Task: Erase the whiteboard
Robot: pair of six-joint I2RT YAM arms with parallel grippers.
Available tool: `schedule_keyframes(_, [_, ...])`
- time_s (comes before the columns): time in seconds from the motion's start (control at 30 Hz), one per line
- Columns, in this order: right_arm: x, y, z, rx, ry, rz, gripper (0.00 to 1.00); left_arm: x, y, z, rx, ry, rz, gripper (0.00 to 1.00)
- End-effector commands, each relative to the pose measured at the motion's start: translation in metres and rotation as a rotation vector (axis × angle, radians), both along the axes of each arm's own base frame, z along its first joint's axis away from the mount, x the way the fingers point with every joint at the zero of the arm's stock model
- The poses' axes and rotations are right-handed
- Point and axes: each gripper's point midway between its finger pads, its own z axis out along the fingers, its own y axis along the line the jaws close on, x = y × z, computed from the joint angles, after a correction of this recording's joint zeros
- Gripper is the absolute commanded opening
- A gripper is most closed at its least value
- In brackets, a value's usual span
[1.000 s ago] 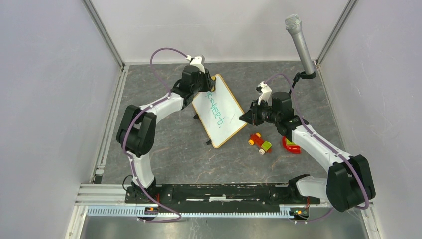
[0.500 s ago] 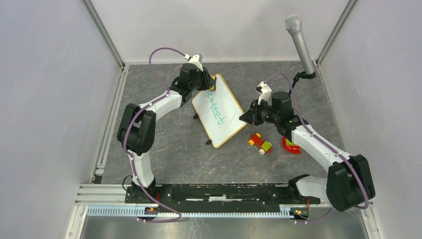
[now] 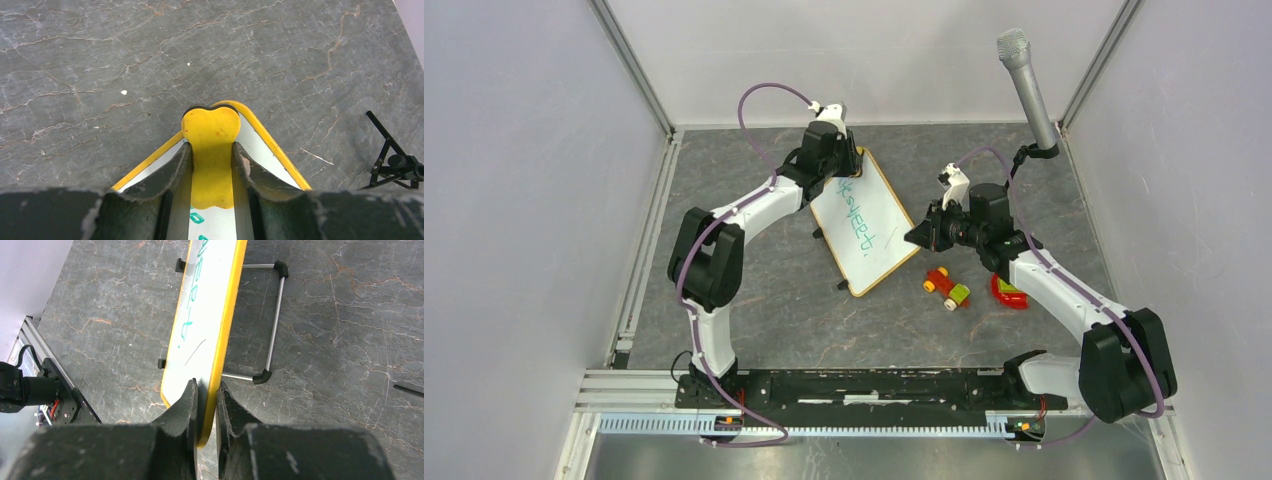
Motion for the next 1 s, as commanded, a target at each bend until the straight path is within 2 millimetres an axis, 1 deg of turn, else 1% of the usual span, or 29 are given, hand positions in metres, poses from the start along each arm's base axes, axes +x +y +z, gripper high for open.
schedule_keyframes(0.0, [-0.014, 0.022, 0.001, -0.007, -0.054, 0.170, 0.00, -0.014, -0.021, -0.022, 0.055, 0.030, -0.090, 0.08])
schedule_keyframes(0.1, [-0.014, 0.021, 0.003, -0.011, -0.057, 0.167, 0.00, -0.013, -0.011, -0.029, 0.060, 0.052, -0.071, 0.07])
schedule_keyframes(0.2, [-0.013, 0.021, 0.002, -0.010, -0.054, 0.164, 0.00, -0.014, 0.010, -0.045, 0.036, 0.110, -0.022, 0.06])
schedule_keyframes(0.3, [-0.014, 0.022, 0.002, -0.002, -0.054, 0.164, 0.00, -0.017, 0.036, -0.059, 0.030, 0.155, 0.031, 0.05])
schedule_keyframes(0.37, [-0.015, 0.022, 0.002, 0.000, -0.055, 0.165, 0.00, -0.021, 0.049, -0.062, 0.018, 0.165, 0.058, 0.04])
schedule_keyframes(0.4, [-0.015, 0.022, 0.002, 0.000, -0.057, 0.167, 0.00, -0.024, 0.051, -0.062, 0.013, 0.160, 0.062, 0.04])
schedule_keyframes(0.43, [-0.016, 0.022, 0.003, 0.001, -0.058, 0.168, 0.00, -0.025, 0.049, -0.059, 0.012, 0.149, 0.045, 0.04])
schedule_keyframes(0.53, [-0.017, 0.021, 0.004, -0.002, -0.062, 0.167, 0.00, -0.026, 0.032, -0.045, -0.015, 0.113, -0.027, 0.04])
schedule_keyframes(0.63, [-0.017, 0.021, 0.005, -0.002, -0.062, 0.168, 0.00, -0.021, 0.016, -0.034, -0.024, 0.087, -0.057, 0.04])
schedule_keyframes(0.87, [-0.020, 0.024, -0.001, -0.044, -0.061, 0.199, 0.00, -0.023, -0.020, 0.000, 0.013, 0.003, -0.127, 0.04])
schedule_keyframes(0.97, [-0.021, 0.024, -0.003, -0.052, -0.057, 0.200, 0.00, -0.024, -0.035, 0.011, 0.005, -0.008, -0.175, 0.04])
